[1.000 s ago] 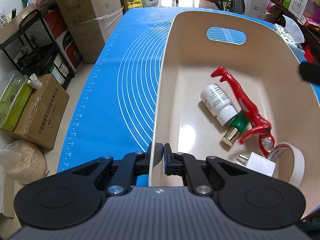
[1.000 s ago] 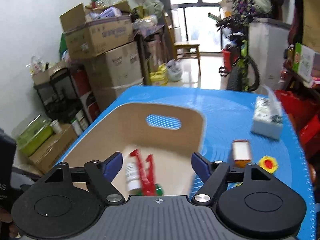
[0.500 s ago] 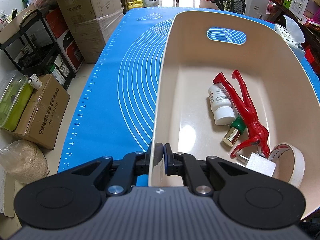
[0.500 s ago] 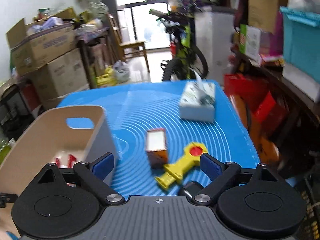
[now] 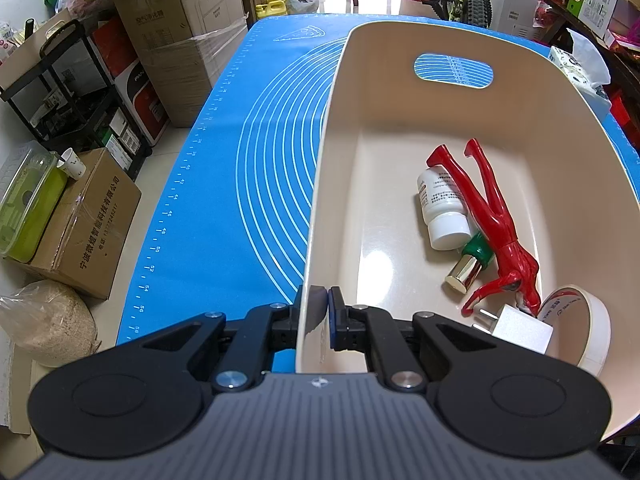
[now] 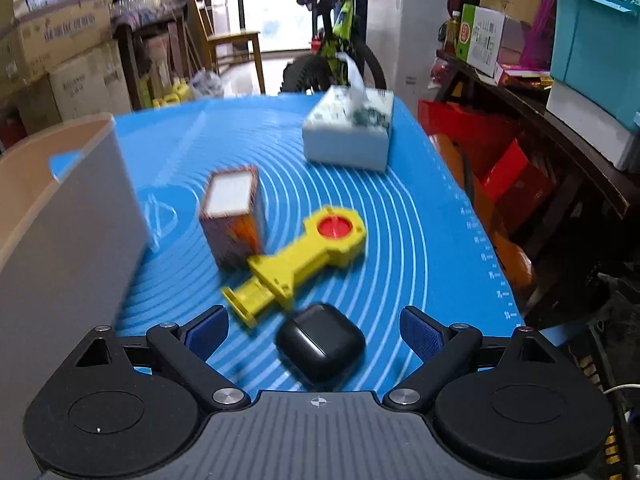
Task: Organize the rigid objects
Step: 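Move the right tool to the black earbud case and close on it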
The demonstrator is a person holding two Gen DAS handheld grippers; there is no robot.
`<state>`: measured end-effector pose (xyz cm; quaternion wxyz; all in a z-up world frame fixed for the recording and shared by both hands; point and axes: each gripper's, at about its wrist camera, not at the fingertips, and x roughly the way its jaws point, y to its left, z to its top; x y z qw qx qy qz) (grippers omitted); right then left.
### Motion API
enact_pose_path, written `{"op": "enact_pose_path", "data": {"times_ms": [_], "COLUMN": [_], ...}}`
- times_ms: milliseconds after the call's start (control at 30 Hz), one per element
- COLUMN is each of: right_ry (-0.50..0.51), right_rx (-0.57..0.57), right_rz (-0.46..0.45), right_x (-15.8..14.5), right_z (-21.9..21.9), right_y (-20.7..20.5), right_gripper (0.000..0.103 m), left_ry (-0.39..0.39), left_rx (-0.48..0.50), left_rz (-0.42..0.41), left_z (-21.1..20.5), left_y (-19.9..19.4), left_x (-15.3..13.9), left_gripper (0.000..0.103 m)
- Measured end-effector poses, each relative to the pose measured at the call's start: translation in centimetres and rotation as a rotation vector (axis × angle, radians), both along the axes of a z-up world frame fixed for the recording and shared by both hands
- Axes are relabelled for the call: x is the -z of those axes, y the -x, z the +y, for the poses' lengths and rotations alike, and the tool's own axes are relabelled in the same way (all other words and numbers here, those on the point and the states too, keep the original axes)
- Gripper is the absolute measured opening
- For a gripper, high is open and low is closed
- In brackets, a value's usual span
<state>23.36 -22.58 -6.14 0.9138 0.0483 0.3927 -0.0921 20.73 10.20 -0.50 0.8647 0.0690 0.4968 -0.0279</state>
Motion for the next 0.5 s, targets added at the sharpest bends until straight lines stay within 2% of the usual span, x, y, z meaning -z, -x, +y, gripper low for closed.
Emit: {"op": "enact_pose_path", "data": {"times_ms": [200,400,467,500], "right_ry": [0.021,0.008,0.002,0.003], "right_rx": [0.001,-0.026,-0.034,-0.038], "right_rz": [0.016,0.018,0.010,0.006], "right_x": [1.6,2.3,2.2,2.2], "right_z": [-0.4,-0.6,-0.5,-0.5], "right_y": [-0.3,-0.3,-0.3,-0.2], "right_gripper": [0.091,0.075,0.062,0.059], "left_ry": [0.000,0.000,0.000,0.000], "left_rx": [0.000,-0.001,0.000,0.000], "left_rz": [0.000,0.000,0.000,0.000], "left_z": [0.0,0.0,-0.1,-0.1], "left_y": [0.0,0.0,0.0,0.0], "left_x": [0.0,0.0,0.0,0.0], "left_gripper": [0.011,0.011,0.011,0.011]}}
